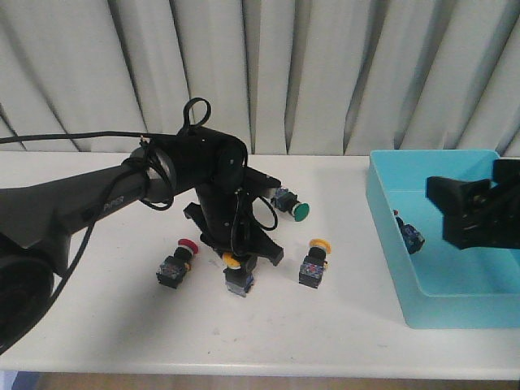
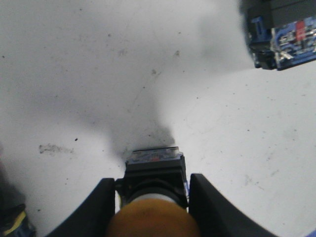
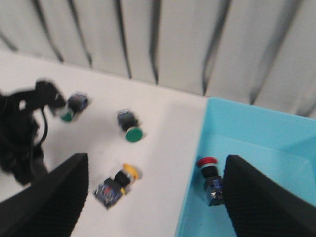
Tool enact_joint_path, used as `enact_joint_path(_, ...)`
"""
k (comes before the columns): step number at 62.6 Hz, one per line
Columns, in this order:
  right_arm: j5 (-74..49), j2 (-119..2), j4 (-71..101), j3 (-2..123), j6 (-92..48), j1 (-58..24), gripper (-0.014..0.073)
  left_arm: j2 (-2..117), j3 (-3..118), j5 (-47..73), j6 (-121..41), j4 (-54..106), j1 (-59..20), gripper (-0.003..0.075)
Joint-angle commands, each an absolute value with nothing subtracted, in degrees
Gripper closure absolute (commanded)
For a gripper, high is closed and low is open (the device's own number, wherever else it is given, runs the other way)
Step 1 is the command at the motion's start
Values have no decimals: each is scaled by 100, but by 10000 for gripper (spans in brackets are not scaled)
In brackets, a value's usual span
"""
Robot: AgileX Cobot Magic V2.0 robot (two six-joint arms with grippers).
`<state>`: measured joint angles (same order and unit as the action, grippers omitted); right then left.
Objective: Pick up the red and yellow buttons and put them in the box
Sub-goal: 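Lift the yellow button toward the right gripper and close the right gripper on it, then open the left gripper and carry the yellow button over the box with the right gripper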
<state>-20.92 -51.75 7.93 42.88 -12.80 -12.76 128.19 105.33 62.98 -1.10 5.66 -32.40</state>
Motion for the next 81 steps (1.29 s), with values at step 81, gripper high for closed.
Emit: enact_joint_path(81, -281, -6876, 802, 4448, -2547, -3012, 281, 10777, 11335, 6871, -1997, 4433, -3248, 727)
